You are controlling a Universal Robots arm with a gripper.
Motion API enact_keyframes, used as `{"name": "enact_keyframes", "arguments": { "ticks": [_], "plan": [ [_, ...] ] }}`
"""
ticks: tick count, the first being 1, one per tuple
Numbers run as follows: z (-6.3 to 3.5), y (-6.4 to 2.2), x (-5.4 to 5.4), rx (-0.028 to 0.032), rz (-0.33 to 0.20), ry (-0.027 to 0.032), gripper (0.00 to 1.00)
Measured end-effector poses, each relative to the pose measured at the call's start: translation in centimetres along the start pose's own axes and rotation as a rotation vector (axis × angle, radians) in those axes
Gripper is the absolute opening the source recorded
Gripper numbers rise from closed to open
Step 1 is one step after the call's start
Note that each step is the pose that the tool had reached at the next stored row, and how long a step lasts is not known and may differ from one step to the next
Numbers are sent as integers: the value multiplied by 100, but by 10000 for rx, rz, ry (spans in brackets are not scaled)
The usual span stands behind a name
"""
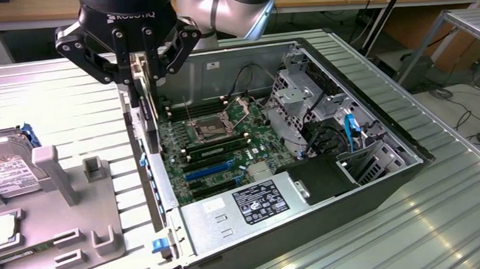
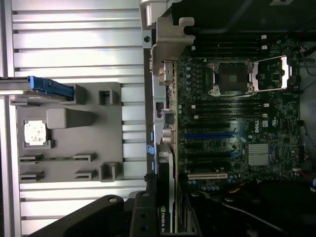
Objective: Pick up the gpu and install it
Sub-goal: 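Pick up the gpu and move the gpu toward the slot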
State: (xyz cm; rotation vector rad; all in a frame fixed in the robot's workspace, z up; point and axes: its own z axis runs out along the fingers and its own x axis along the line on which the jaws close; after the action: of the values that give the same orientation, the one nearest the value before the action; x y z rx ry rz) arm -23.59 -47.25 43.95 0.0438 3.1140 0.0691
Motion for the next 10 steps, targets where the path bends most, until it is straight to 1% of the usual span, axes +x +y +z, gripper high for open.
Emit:
{"name": "enact_keyframes", "arguments": {
  "ticks": [10],
  "plan": [
    [2, 2, -72, 0, 0, 0, 27]
  ]
}}
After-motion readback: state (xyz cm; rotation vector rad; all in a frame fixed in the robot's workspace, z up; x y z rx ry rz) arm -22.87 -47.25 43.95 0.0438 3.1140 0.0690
